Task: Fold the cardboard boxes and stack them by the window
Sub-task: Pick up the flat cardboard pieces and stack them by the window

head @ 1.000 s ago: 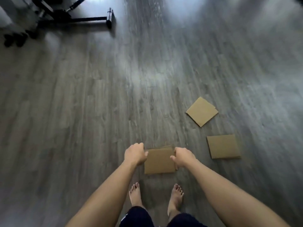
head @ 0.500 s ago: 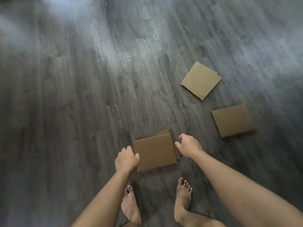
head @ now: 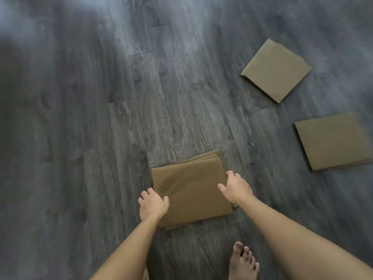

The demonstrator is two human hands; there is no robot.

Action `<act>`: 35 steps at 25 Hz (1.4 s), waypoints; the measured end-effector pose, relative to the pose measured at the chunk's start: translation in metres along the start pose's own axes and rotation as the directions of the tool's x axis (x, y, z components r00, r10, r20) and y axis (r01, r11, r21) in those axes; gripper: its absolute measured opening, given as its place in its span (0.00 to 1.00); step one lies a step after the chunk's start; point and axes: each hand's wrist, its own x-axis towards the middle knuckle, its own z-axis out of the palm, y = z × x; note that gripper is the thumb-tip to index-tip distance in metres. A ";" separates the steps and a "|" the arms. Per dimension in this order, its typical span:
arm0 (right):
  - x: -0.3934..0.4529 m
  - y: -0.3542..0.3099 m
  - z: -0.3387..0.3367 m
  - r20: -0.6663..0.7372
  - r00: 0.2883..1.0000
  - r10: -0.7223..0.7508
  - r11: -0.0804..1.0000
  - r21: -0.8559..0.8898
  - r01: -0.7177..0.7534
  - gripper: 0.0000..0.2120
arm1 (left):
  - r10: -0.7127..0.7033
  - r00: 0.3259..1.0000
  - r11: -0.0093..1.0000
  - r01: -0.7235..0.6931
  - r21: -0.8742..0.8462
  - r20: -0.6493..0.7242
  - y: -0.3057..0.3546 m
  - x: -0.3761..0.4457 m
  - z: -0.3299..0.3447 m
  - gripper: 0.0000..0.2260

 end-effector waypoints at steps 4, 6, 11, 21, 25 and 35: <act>0.025 0.000 0.034 -0.041 0.998 0.052 0.998 0.027 -0.051 0.35 | -0.100 0.994 0.977 0.092 -0.191 -0.033 -0.008 0.028 0.030 0.32; 0.032 -0.003 0.045 -0.100 0.990 0.098 0.994 0.063 -0.092 0.35 | -0.147 0.988 0.948 0.127 -0.291 -0.047 -0.005 0.035 0.040 0.33; 0.044 0.005 0.055 -0.120 0.964 0.238 0.950 0.238 -0.204 0.39 | -0.224 0.974 0.924 0.204 -0.323 -0.027 0.009 0.037 0.058 0.34; 0.000 0.033 0.011 -0.125 0.966 0.227 0.921 0.350 -0.171 0.34 | -0.137 0.990 0.841 0.140 -0.522 0.045 0.011 0.012 0.018 0.27; -0.090 0.030 -0.082 -0.185 0.967 0.177 0.922 0.376 -0.097 0.32 | -0.037 0.999 0.822 0.018 -0.570 -0.022 0.029 -0.079 -0.077 0.24; -0.317 -0.047 -0.451 -0.454 0.891 0.027 0.850 0.479 0.219 0.27 | 0.091 0.941 0.753 -0.279 -0.597 -0.326 0.151 -0.336 -0.428 0.23</act>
